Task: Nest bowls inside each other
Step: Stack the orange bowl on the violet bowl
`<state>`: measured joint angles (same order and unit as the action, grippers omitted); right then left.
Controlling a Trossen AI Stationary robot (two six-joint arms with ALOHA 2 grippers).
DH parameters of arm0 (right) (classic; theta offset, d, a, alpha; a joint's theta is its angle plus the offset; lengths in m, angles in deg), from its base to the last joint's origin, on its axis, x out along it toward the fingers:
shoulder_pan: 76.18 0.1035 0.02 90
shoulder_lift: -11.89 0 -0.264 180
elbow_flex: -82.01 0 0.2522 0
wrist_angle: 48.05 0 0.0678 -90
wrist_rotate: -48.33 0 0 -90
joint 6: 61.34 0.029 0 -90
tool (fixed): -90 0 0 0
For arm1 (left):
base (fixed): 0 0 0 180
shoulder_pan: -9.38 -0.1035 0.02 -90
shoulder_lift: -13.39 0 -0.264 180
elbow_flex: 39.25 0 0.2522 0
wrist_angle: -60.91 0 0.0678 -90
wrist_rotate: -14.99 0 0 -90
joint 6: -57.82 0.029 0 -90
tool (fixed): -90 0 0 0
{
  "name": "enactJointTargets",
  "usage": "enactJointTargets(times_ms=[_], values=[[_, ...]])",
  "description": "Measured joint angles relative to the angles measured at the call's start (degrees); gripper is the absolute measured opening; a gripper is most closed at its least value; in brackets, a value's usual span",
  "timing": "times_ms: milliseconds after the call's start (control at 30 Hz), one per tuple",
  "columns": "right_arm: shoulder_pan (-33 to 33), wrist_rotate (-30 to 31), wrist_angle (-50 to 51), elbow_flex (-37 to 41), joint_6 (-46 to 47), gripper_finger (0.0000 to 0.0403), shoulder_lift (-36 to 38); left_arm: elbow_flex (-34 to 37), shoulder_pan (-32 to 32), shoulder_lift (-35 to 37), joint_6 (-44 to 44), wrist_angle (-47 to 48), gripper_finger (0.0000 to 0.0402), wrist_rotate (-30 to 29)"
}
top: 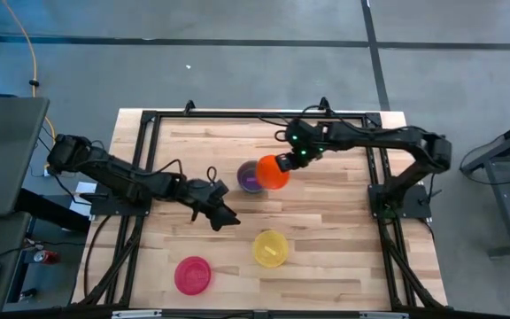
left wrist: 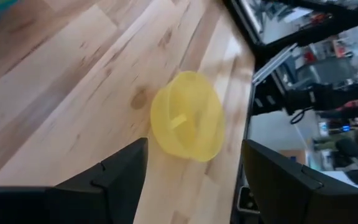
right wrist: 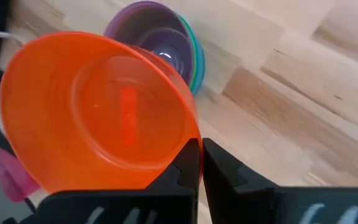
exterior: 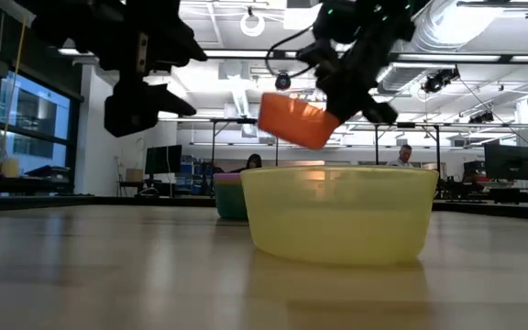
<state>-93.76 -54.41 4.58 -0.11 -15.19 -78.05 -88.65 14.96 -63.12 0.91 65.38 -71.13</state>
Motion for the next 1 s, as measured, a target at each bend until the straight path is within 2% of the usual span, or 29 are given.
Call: enactJointTargets(times_ms=[200, 433, 567, 733, 1000], values=[[-0.6, -0.9, 3.7, -10.4, -4.4, 0.0000, -7.8, 0.0, 3.3, 0.0, -1.5, 4.9, 0.0245, -3.4], [-1.2, 1.0, 20.4, -27.7, -10.6, 0.0000, -19.7, 0.0, 6.9, 0.0, -3.2, 7.5, 0.0245, -7.2], [-0.8, 2.7, 25.3, -35.6, -13.1, 0.0000, -25.1, 0.0, 8.3, 0.0, -4.0, 7.8, 0.0245, -9.1], [-0.8, 2.2, 26.2, -40.0, -14.2, 0.0000, -29.6, 0.0, 9.5, 0.0, -4.1, 7.8, 0.0245, -11.1], [-0.8, 2.2, 27.2, -40.2, -15.1, 0.0000, -32.2, 0.0, 9.9, 0.0, -4.1, 8.0, 0.0245, -12.3]])
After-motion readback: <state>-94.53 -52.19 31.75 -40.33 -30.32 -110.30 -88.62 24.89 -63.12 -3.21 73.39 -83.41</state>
